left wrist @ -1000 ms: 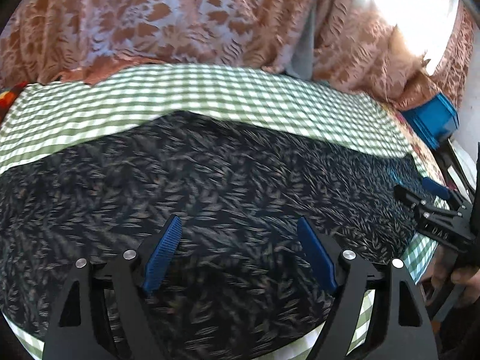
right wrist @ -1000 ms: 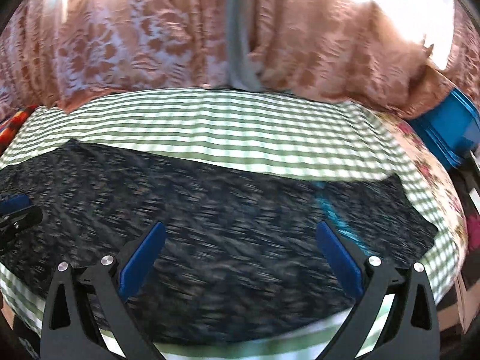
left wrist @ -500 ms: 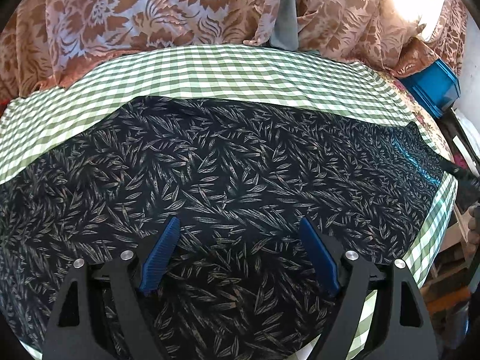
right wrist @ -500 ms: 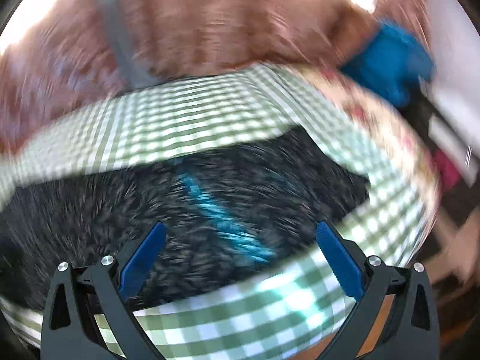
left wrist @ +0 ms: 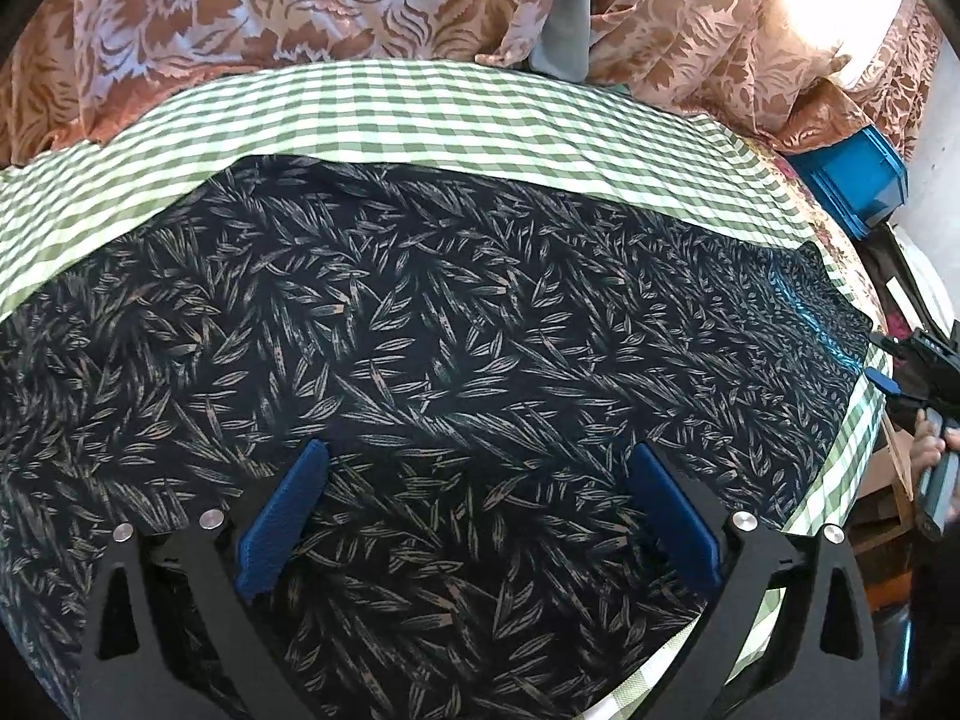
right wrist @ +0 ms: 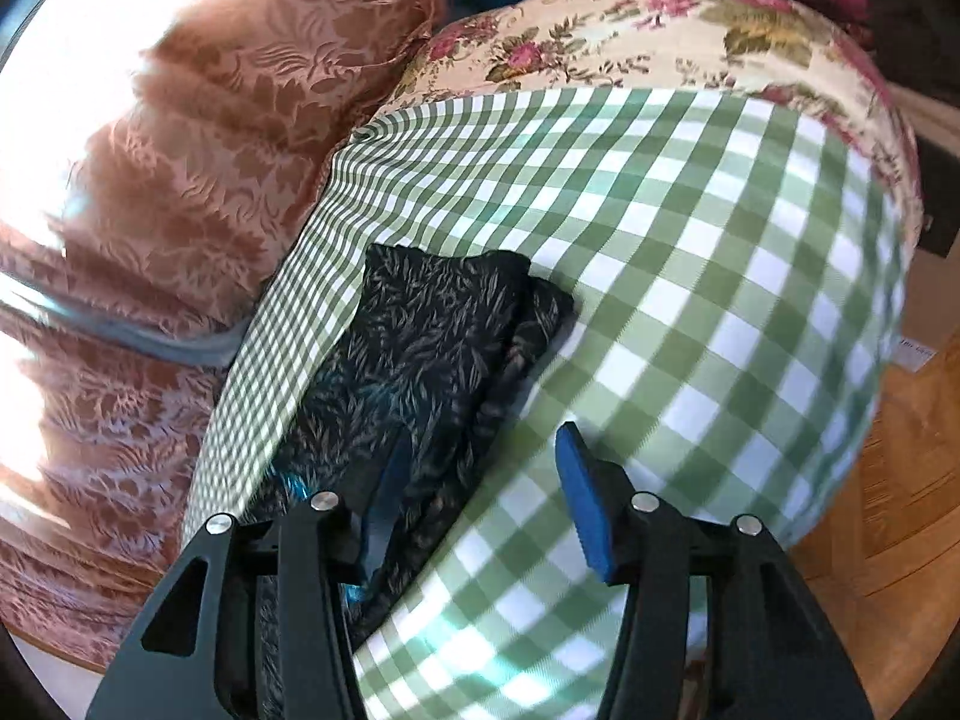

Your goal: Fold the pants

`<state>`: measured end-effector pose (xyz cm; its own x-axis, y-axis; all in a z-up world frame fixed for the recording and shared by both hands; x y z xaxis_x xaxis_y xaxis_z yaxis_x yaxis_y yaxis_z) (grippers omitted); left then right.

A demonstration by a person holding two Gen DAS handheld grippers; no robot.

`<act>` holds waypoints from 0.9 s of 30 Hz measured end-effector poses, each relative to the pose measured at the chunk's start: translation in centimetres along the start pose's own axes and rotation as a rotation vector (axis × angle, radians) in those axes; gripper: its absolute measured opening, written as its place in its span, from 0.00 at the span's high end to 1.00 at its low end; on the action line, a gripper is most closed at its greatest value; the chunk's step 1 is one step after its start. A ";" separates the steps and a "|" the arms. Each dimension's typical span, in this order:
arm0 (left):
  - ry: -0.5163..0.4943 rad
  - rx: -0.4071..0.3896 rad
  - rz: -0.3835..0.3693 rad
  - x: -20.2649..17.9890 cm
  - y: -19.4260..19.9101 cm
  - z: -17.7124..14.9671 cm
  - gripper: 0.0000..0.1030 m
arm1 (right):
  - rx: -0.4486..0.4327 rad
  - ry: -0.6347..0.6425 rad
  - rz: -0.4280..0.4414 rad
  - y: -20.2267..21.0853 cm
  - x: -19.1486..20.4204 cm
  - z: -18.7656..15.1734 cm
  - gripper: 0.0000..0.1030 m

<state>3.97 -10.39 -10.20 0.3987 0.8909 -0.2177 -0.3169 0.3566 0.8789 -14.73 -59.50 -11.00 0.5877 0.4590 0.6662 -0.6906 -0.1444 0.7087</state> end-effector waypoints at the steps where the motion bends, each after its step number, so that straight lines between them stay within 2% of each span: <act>1: 0.002 0.000 0.001 0.0 0.0 0.0 0.04 | 0.006 -0.008 0.023 -0.4 0.0 0.5 0.52; 5: -0.003 -0.004 0.021 -0.3 -0.2 0.0 0.04 | 0.015 -0.056 0.083 -1.9 -0.5 1.8 0.56; 9: -0.049 0.002 0.067 -1.0 -0.5 0.0 0.04 | 0.018 -0.067 0.073 -3.1 -0.4 3.0 0.71; 10: -0.056 0.004 0.072 -1.0 -0.5 -0.1 0.04 | 0.021 -0.062 0.065 -3.3 -0.2 3.2 0.81; 12: -0.059 0.005 0.070 -0.9 -0.4 -0.1 0.04 | 0.022 -0.022 0.059 -3.5 0.9 3.4 0.89; 17: -0.002 -0.001 0.000 0.1 0.6 0.3 0.04 | -0.025 0.209 -0.009 -2.0 6.8 2.5 0.90; 21: 0.014 -0.024 0.032 0.3 1.5 0.3 0.04 | -0.034 0.343 -0.010 -1.7 11.1 1.1 0.90; 27: 0.034 -0.074 0.051 0.8 3.2 -0.2 0.04 | -0.002 0.425 0.050 -2.5 15.3 -1.0 0.90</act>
<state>3.12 -8.43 -7.65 0.3514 0.9169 -0.1892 -0.3988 0.3294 0.8558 -4.44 -51.22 -2.83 0.3277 0.7721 0.5445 -0.7147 -0.1744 0.6774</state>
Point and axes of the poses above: each gripper's, at about its wrist camera, not at the fingertips, and y roughly against the way its jaws point, x to its left, z to its top, the point moved 2 cm from there along -y, roughly the way its jaws point, and after that the axes turned 8 degrees about x, right-handed, at the moved point
